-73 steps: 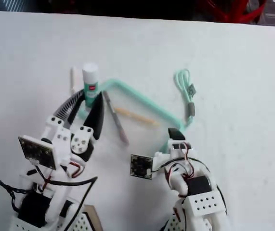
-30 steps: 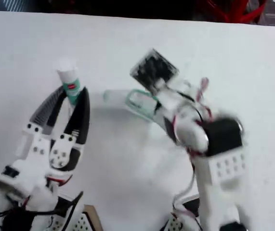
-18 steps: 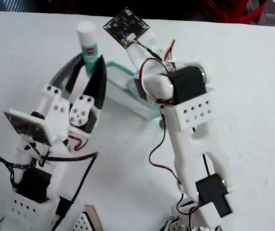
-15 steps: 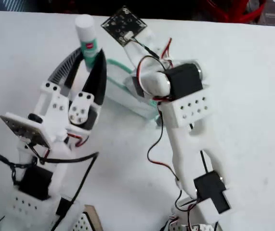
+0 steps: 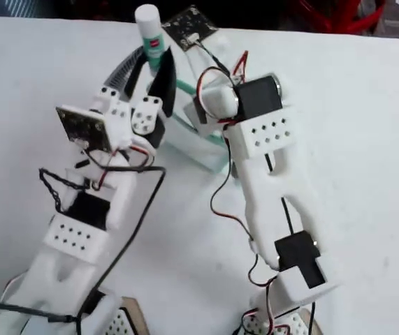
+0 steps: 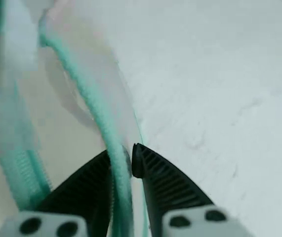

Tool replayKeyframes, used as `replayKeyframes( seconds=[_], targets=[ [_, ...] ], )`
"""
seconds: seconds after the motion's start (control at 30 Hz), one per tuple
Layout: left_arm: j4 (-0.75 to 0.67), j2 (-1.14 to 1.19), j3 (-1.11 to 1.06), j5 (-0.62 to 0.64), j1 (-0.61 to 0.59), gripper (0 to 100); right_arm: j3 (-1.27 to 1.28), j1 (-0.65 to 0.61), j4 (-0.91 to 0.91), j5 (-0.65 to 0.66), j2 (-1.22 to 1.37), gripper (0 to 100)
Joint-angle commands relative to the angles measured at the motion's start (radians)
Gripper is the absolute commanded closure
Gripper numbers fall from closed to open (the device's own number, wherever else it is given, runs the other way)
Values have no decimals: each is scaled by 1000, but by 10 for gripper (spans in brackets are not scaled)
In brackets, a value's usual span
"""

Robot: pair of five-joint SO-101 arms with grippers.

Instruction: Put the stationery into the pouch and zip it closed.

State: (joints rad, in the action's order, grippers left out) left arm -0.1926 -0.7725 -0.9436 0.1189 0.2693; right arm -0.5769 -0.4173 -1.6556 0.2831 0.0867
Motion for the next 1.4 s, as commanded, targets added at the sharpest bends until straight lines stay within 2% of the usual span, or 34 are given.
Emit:
replayKeyframes(
  seconds=[0.0, 0.2, 0.37, 0.6, 0.8, 1.0, 1.13, 1.37],
  targets=[
    [-18, -1, -2, 38, -13, 977, -35, 28, 24, -40, -5, 980],
    [-18, -8, -37, 28, -5, 977, -107, -7, 18, -94, -15, 980],
    [-48, -8, -37, 29, -8, 977, -255, -62, -68, -121, -13, 980],
    [-64, -10, -9, 35, -12, 977, -253, -127, -70, -198, -42, 981],
    [-61, 1, 18, 35, -7, 977, -204, -90, -71, -285, -44, 981],
    [-61, 10, 20, 37, 12, 977, -129, 12, -70, -313, -41, 980],
    [-74, 128, 83, 29, 59, 977, -107, 19, -65, -315, -39, 980],
    [-75, 334, 213, 35, 31, 977, -112, 45, -64, -313, -39, 980]
  ],
)
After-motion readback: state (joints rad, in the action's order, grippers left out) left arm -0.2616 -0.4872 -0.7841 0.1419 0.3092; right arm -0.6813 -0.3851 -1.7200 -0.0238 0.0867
